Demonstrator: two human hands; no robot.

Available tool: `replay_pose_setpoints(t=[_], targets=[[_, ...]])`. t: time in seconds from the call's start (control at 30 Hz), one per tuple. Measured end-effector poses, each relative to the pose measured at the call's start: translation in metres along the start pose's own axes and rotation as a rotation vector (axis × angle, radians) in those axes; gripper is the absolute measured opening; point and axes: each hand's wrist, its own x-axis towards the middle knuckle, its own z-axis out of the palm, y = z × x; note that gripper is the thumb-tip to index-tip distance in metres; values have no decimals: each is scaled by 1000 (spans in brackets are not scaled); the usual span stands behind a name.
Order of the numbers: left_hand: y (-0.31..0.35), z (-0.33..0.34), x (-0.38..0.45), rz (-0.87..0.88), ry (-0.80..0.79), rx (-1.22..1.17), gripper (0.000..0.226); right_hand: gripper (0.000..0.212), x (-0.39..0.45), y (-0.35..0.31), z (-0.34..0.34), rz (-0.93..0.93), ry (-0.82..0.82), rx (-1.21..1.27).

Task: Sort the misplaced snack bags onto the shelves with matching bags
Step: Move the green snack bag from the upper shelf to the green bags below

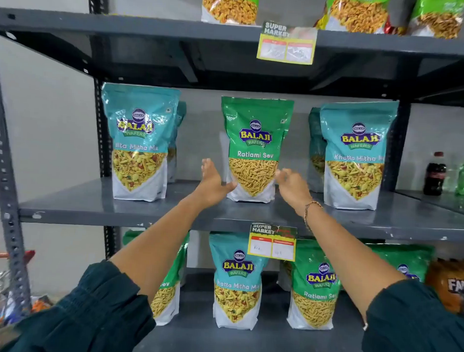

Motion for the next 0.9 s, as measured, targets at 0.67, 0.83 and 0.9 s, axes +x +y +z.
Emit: replay_pose_setpoints(t=[0.67,0.83,0.9], targets=[[-5,8,-1,-38,-1,-185,63,46,5,14,1,45,-70,448],[8,-22,-51,31,-14,-193,64,42,-40,-16,-17,12,-69,445],[13,-36,-73,52,-1,-184,64,40,-59,-29,-24,-7,-69,435]])
